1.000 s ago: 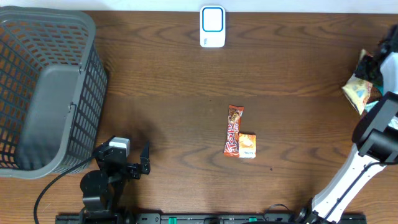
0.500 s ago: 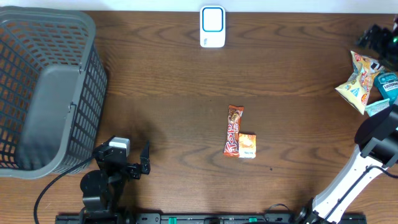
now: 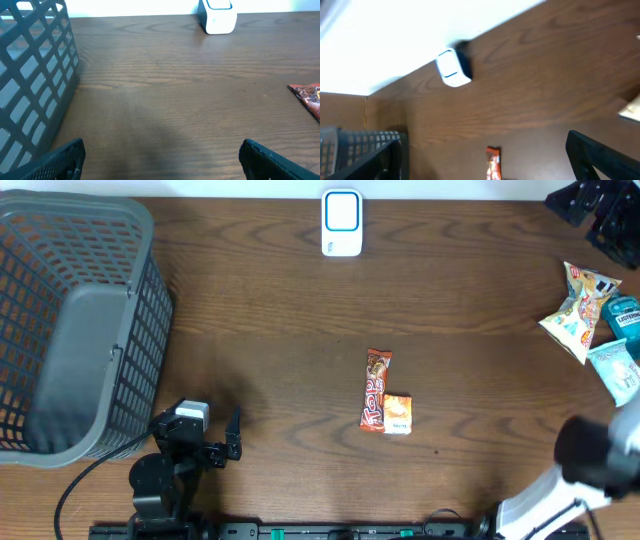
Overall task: Scan the item barcode
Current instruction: 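Carry the snack bag to the right edge and release it, then move the right gripper to the orange tissue pack and grasp it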
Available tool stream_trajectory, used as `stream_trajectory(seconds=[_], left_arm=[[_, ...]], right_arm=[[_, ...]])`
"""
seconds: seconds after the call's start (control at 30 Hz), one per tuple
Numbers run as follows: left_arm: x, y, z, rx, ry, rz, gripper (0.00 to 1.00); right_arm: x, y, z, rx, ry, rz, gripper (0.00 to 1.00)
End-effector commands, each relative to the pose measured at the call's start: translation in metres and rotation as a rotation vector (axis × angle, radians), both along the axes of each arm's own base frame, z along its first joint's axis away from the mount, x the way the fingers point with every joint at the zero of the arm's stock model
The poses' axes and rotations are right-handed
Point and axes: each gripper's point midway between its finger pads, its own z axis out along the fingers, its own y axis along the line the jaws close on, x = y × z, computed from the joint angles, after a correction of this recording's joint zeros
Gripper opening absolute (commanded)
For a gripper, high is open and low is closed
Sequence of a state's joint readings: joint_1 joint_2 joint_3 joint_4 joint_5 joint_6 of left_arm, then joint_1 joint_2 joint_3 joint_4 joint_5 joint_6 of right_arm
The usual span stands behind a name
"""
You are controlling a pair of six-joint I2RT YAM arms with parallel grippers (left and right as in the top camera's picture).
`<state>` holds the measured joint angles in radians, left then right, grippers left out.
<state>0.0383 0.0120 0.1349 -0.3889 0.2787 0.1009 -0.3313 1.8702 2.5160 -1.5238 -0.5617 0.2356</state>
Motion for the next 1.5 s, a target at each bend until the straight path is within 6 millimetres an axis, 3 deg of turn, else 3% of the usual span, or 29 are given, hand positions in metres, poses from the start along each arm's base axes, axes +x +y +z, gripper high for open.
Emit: stream_trajectory(seconds=[0.0, 0.1, 0.23, 0.4, 0.67, 0.93, 1.07, 1.17, 1.3, 1.47], left_arm=[[-0.002, 0.001, -0.011, -0.008, 0.035, 0.009, 0.98], [-0.002, 0.001, -0.011, -0.008, 0.035, 0.009, 0.98], [-0.002, 0.001, -0.011, -0.009, 0.035, 0.008, 0.98], [-0.002, 0.001, -0.011, -0.008, 0.035, 0.009, 0.98], [-0.002, 0.001, -0.011, -0.008, 0.035, 0.009, 0.98], [-0.002, 0.001, -0.011, -0.009, 0.035, 0.009, 0.98], [-0.002, 0.001, -0.011, -0.008, 0.035, 0.009, 0.98], [-0.002, 0.001, -0.011, -0.009, 0.035, 0.009, 0.98], [-0.002, 0.001, -0.011, -0.008, 0.035, 0.009, 0.98], [-0.002, 0.001, -0.011, -0.008, 0.035, 0.009, 0.98]], right_arm=[[-0.044, 0.011, 0.041, -0.102, -0.066, -0.090, 0.99], [-0.079, 0.027, 0.059, -0.146, -0.094, -0.105, 0.99], [-0.115, 0.030, 0.060, -0.162, -0.038, -0.222, 0.99], [-0.124, 0.050, 0.042, -0.149, 0.024, -0.174, 0.99], [-0.123, 0.052, -0.060, -0.212, 0.385, -0.259, 0.99], [-0.127, 0.113, -0.184, -0.248, 0.571, -0.092, 0.99], [-0.147, 0.145, -0.252, -0.184, 0.698, 0.010, 0.99], [-0.164, 0.153, -0.295, -0.143, 0.774, 0.035, 0.99], [-0.177, 0.148, -0.325, -0.123, 0.826, -0.018, 0.99], [-0.178, 0.145, -0.330, -0.128, 0.826, -0.032, 0.99]])
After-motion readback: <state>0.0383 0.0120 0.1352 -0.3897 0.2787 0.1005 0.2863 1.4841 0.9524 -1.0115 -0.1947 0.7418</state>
